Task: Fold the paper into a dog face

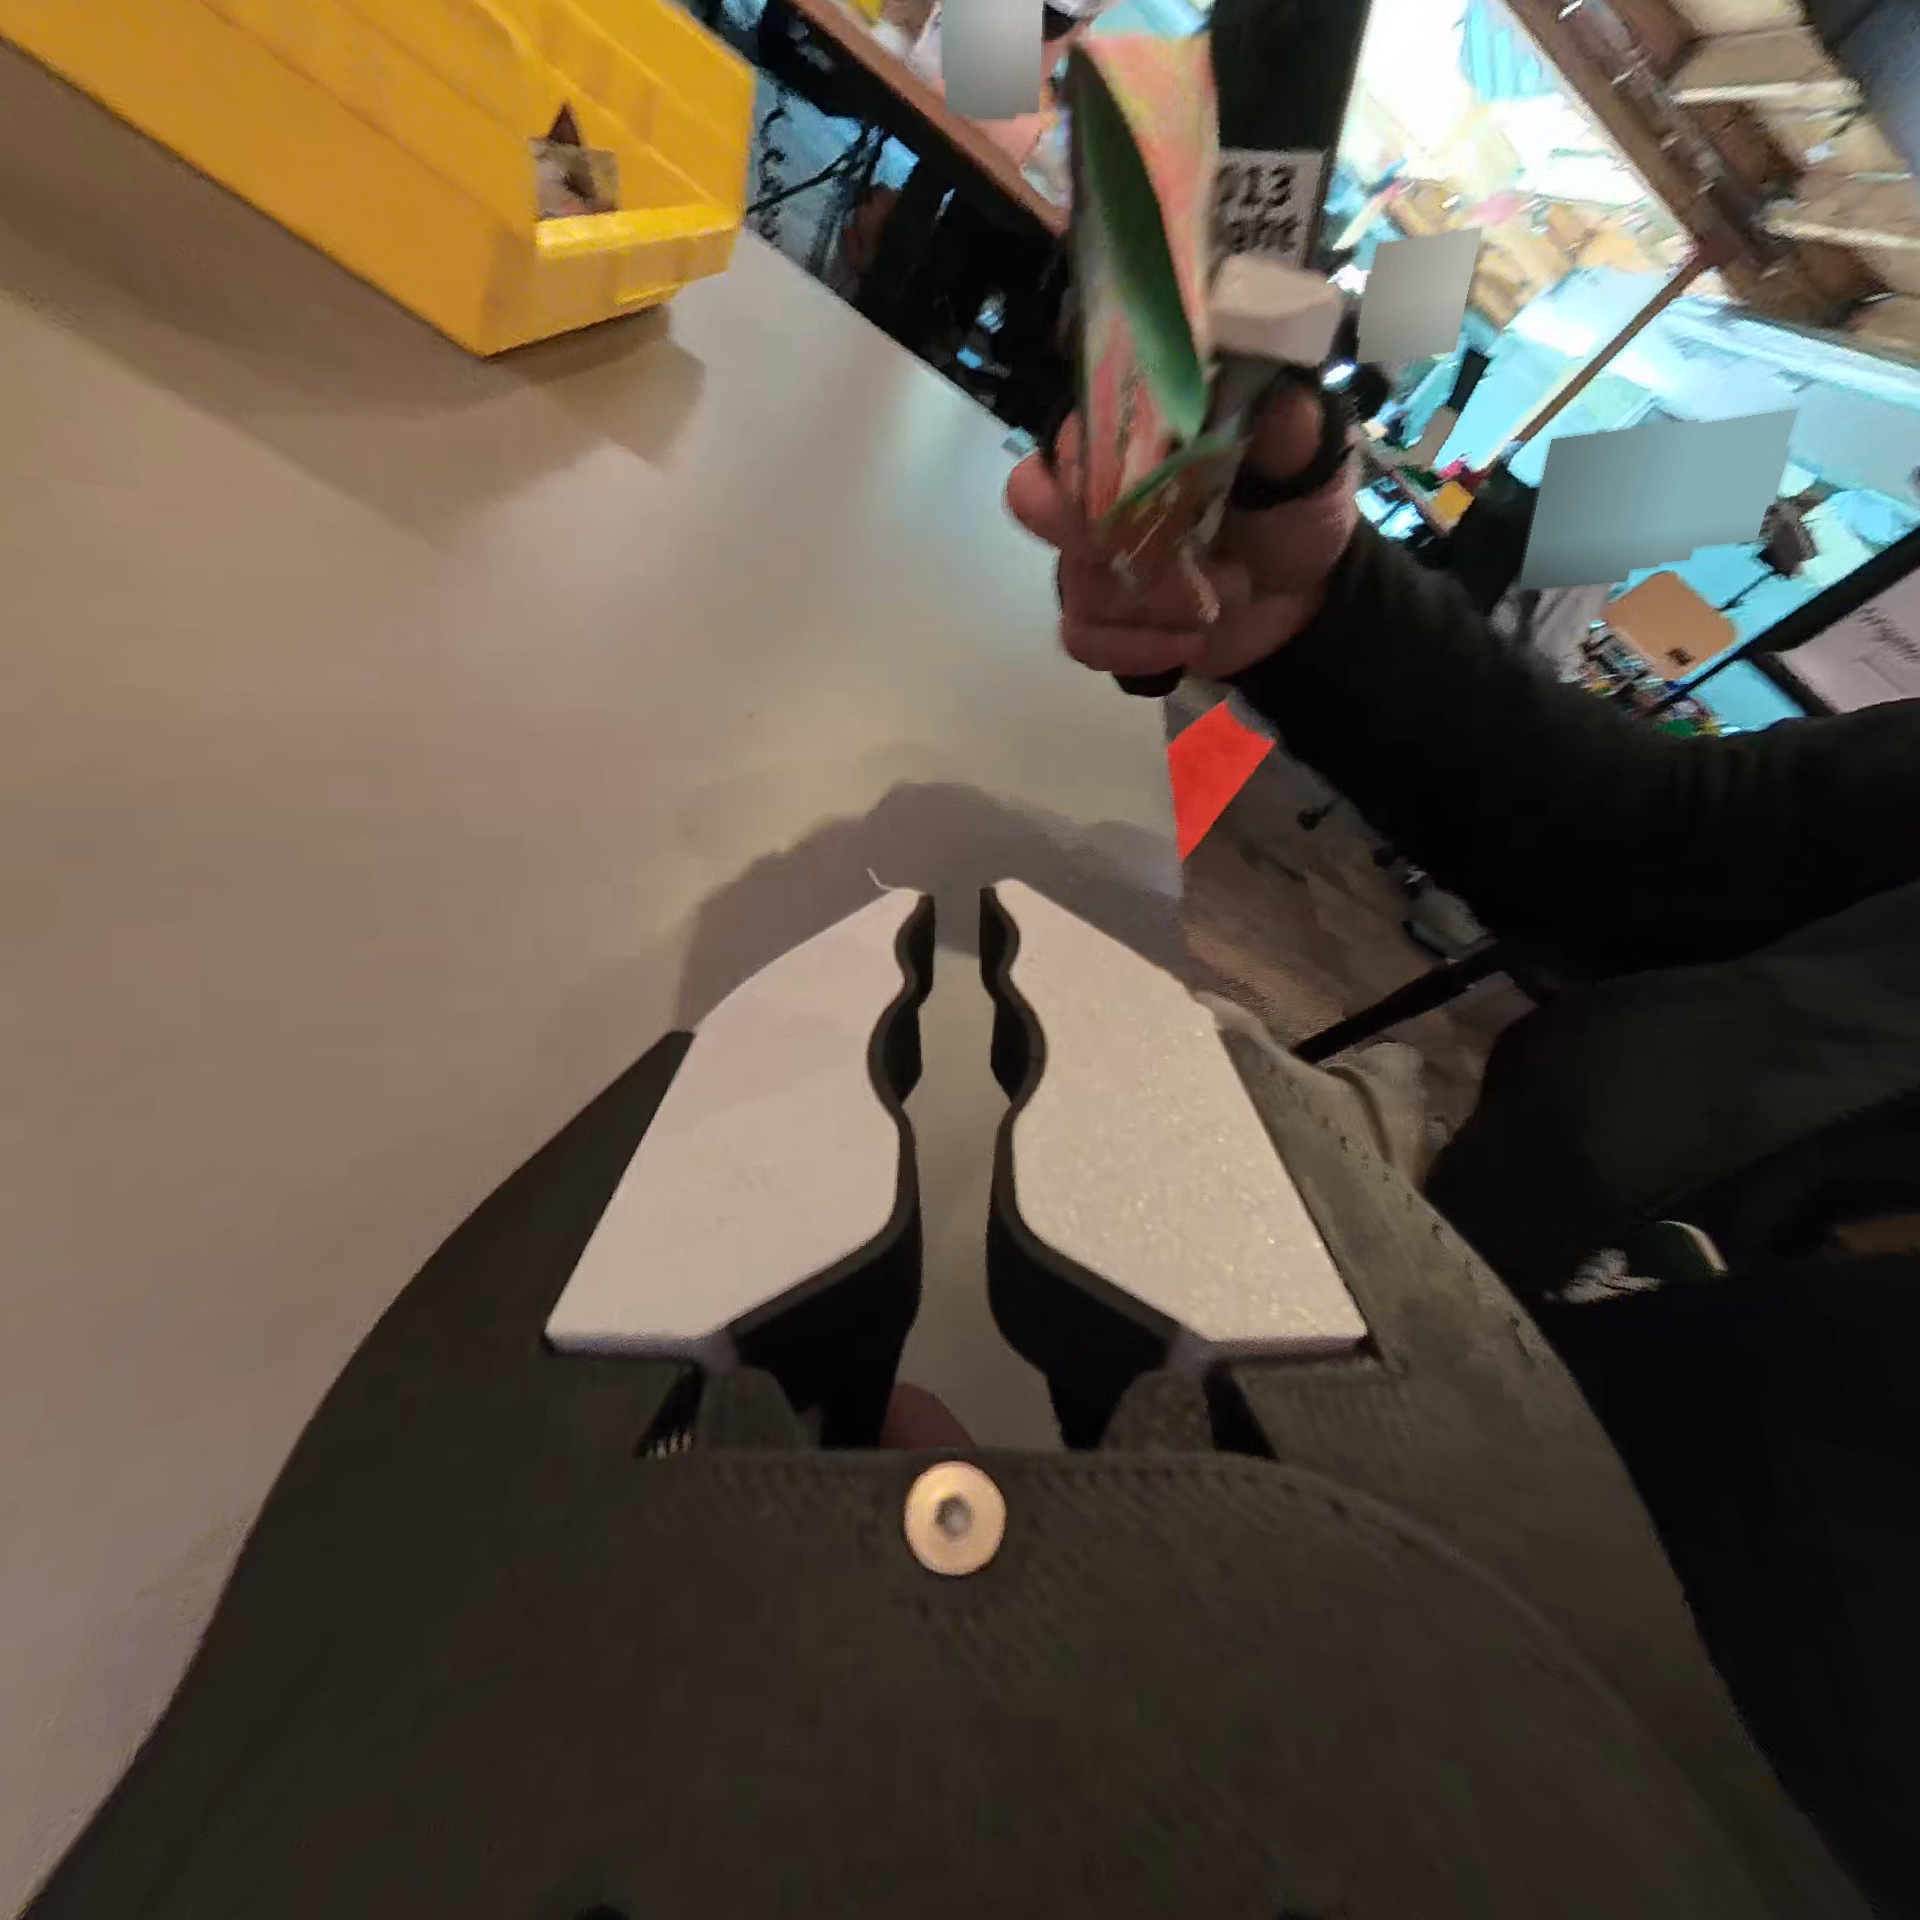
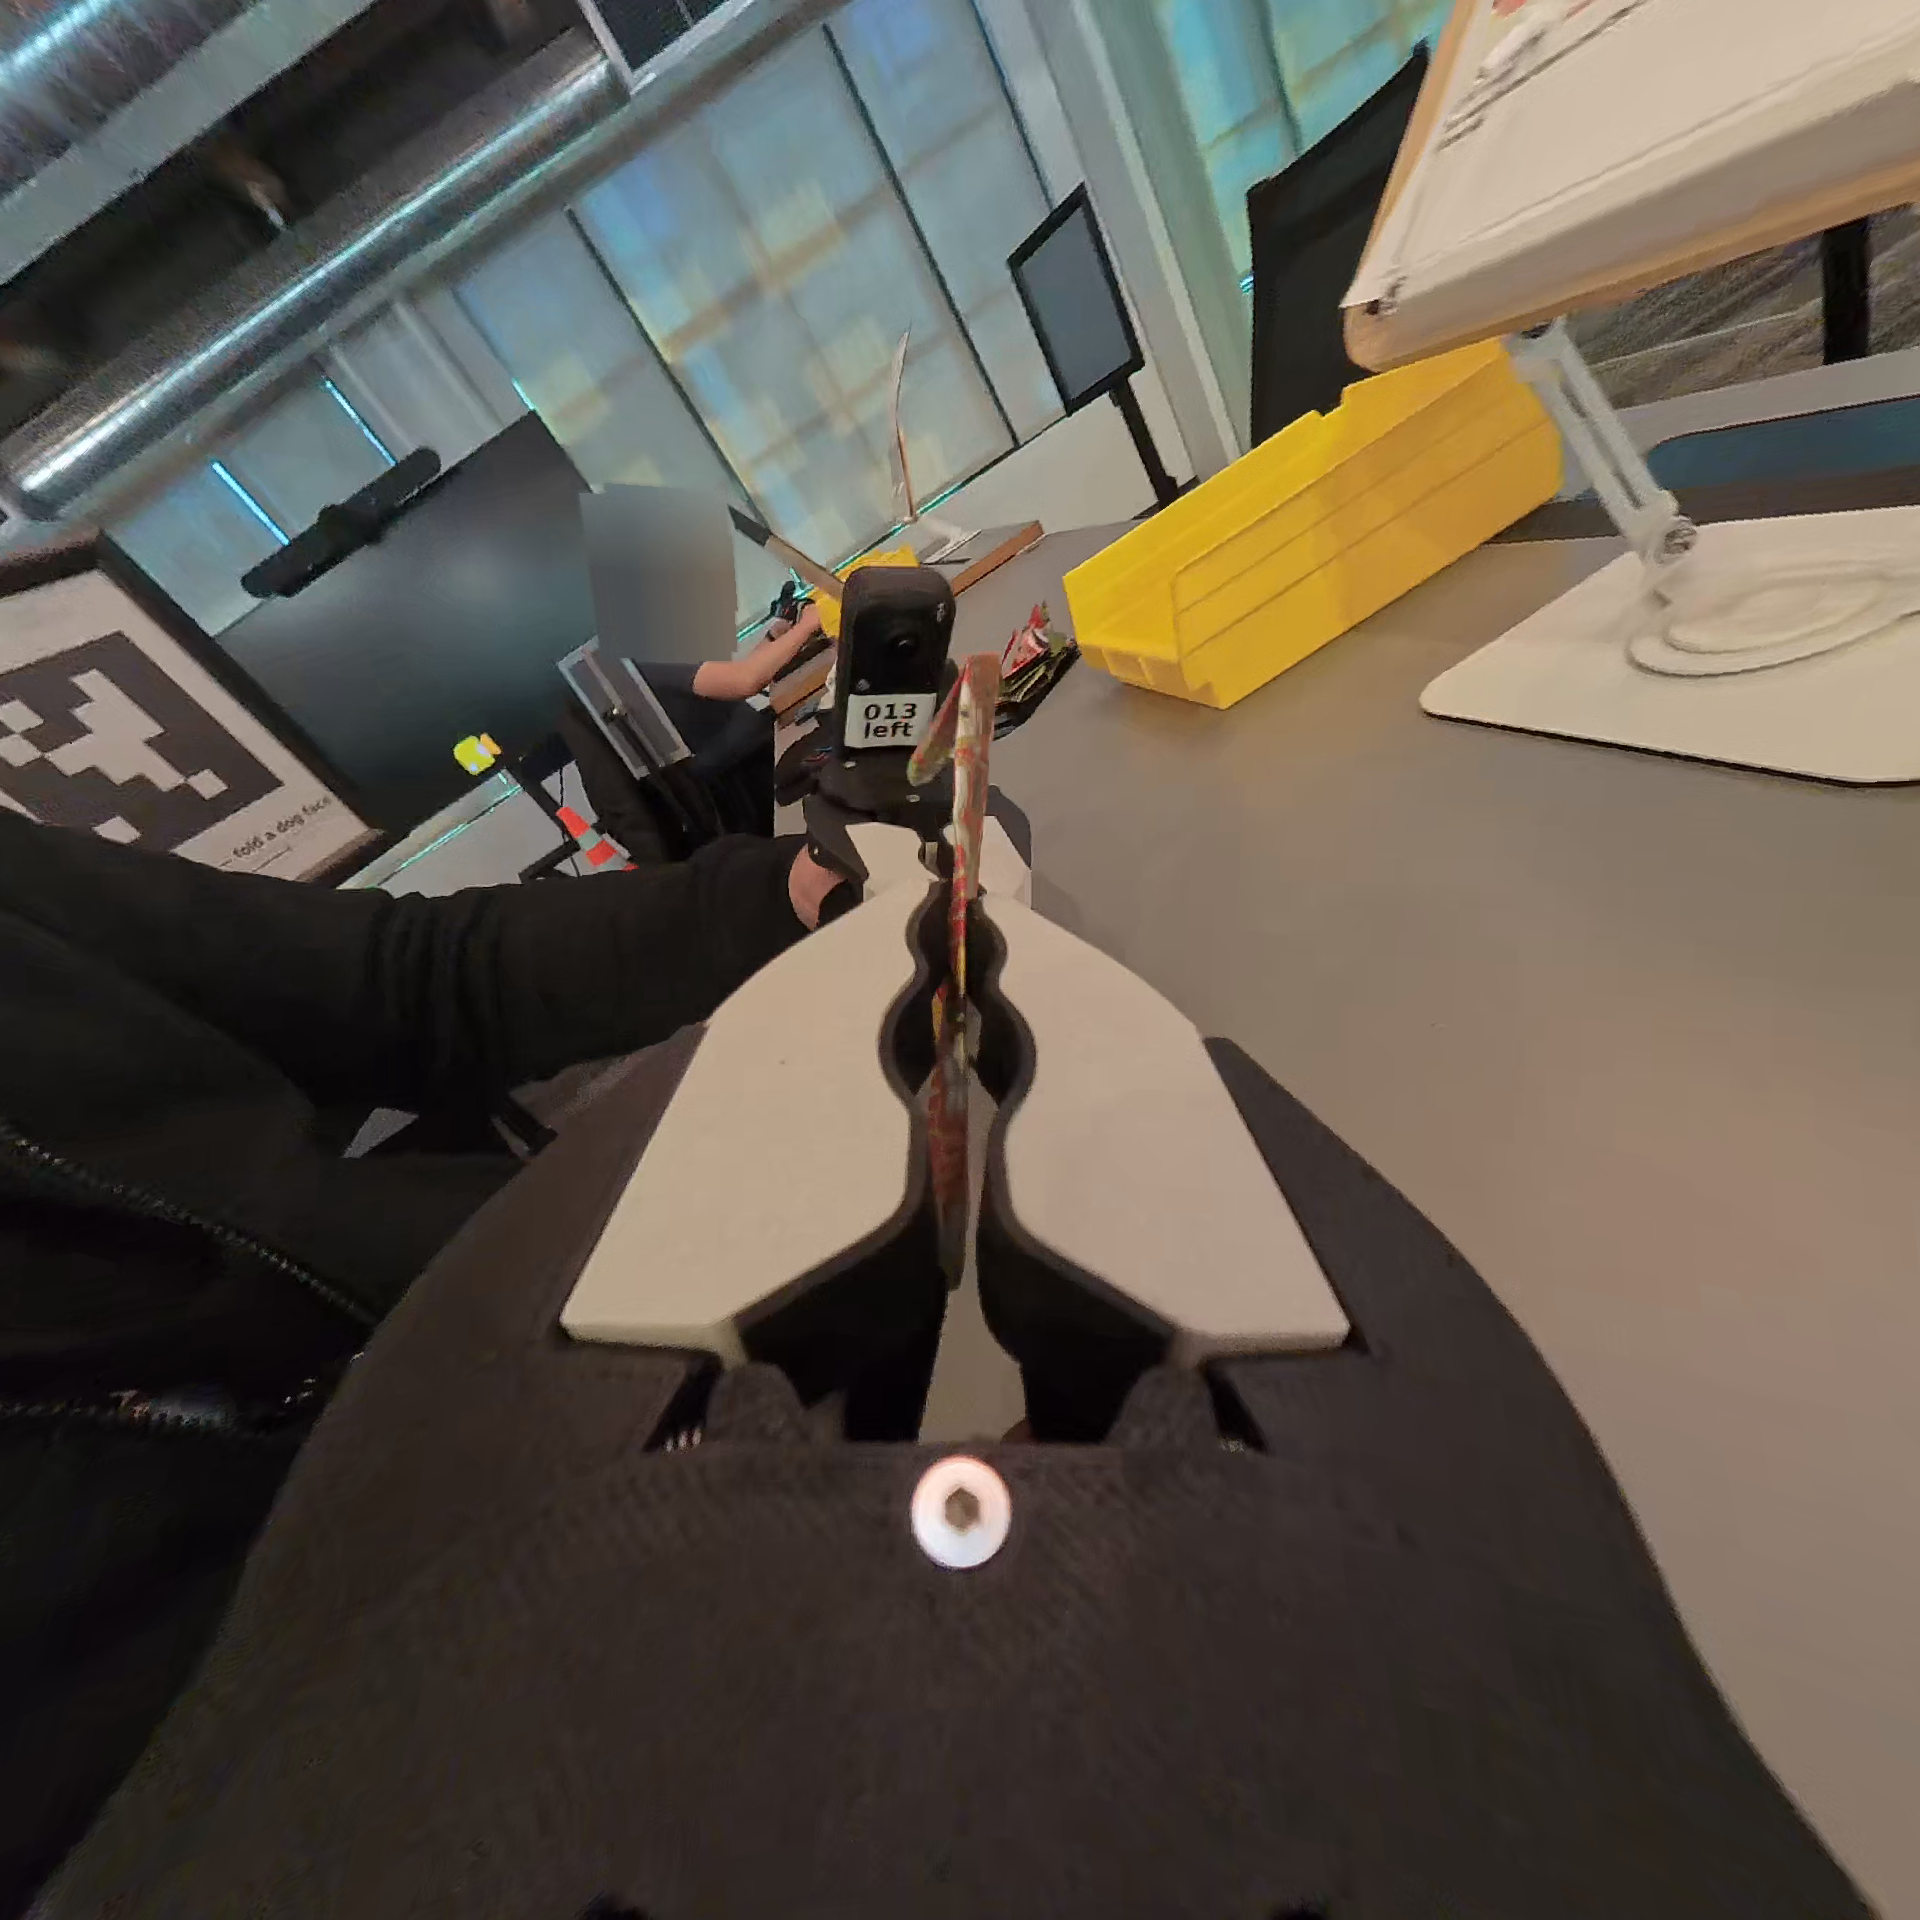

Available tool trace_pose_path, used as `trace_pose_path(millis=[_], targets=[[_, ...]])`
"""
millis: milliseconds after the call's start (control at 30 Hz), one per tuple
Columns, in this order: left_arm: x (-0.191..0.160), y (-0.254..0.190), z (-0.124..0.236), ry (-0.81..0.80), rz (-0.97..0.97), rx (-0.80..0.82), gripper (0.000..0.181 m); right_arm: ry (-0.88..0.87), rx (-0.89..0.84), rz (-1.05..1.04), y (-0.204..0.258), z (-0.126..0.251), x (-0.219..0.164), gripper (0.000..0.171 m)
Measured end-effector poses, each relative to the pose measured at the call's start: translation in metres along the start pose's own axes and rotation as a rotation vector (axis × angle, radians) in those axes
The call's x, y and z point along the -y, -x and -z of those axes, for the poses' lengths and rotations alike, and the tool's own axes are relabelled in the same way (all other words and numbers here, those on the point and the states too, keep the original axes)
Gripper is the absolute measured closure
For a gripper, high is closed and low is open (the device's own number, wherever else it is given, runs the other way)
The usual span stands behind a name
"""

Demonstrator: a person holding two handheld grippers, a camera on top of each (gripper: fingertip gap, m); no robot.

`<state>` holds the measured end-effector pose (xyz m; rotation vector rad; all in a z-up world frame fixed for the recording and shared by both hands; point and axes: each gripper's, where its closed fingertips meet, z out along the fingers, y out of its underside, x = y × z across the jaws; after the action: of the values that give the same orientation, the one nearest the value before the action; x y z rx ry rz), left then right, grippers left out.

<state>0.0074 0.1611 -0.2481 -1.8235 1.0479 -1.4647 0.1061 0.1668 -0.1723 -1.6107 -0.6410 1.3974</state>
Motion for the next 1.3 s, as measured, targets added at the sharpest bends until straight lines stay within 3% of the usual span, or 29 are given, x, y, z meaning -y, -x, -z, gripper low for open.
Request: trace_pose_path(millis=[167,333,733,767,833,933,967,1100,1167,1300], targets=[[-0.023,0.032,-0.004,0.087,-0.004,0.17,0.173,-0.077,-0.179,0.025,-0.033,0.04,0.024,0.171],[-0.022,0.033,-0.005,0.079,0.032,0.151,0.175,-0.201,-0.434,0.015,-0.087,0.101,0.063,0.171],[-0.021,0.034,-0.004,0.072,0.11,0.087,0.177,-0.33,-1.004,-0.028,-0.24,0.189,0.138,0.171],[-0.021,0.034,-0.004,0.073,0.12,0.08,0.177,-0.304,-1.058,-0.063,-0.256,0.195,0.134,0.167],[-0.021,0.034,-0.004,0.074,0.135,0.066,0.177,-0.244,-1.134,-0.126,-0.279,0.203,0.121,0.139],[-0.021,0.033,-0.003,0.07,0.147,0.05,0.177,-0.216,-1.188,-0.127,-0.285,0.209,0.11,0.114],[-0.021,0.033,-0.003,0.07,0.151,0.045,0.177,-0.216,-1.178,-0.121,-0.282,0.209,0.109,0.114],[-0.02,0.032,-0.003,0.071,0.166,0.028,0.177,-0.157,-1.219,0.001,-0.259,0.213,0.107,0.12],[-0.02,0.033,-0.003,0.066,0.177,0.024,0.177,-0.123,-1.206,0.032,-0.245,0.209,0.101,0.13],[-0.019,0.033,-0.002,0.061,0.182,0.027,0.177,0.007,-1.187,0.067,-0.225,0.195,0.081,0.131]])
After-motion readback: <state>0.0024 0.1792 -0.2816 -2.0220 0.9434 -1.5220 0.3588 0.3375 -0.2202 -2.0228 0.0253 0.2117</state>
